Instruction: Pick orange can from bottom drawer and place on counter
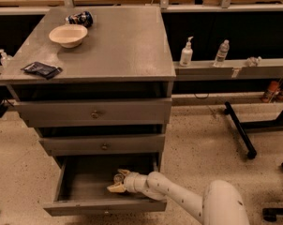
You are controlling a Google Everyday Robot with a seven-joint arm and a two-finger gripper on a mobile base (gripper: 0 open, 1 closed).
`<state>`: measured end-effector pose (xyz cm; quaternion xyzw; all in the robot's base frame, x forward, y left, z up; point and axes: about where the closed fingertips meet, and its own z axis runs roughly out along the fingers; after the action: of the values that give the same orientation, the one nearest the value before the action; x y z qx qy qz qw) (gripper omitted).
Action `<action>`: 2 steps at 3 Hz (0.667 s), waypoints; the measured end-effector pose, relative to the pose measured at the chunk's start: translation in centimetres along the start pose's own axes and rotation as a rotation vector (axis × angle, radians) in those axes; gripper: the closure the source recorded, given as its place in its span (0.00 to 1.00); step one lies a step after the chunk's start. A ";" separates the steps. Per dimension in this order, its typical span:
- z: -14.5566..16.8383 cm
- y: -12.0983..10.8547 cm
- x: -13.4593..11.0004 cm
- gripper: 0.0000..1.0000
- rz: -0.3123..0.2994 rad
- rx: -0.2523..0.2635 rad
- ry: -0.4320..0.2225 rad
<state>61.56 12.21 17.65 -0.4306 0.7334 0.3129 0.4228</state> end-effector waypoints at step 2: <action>-6.8 -0.8 -9.0 0.76 -0.146 0.011 -0.276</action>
Offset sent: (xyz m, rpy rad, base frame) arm -0.0194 -0.0576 0.2628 0.3727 -0.5221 0.1196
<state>62.37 9.55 28.65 -0.4331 0.6369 0.3336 0.5436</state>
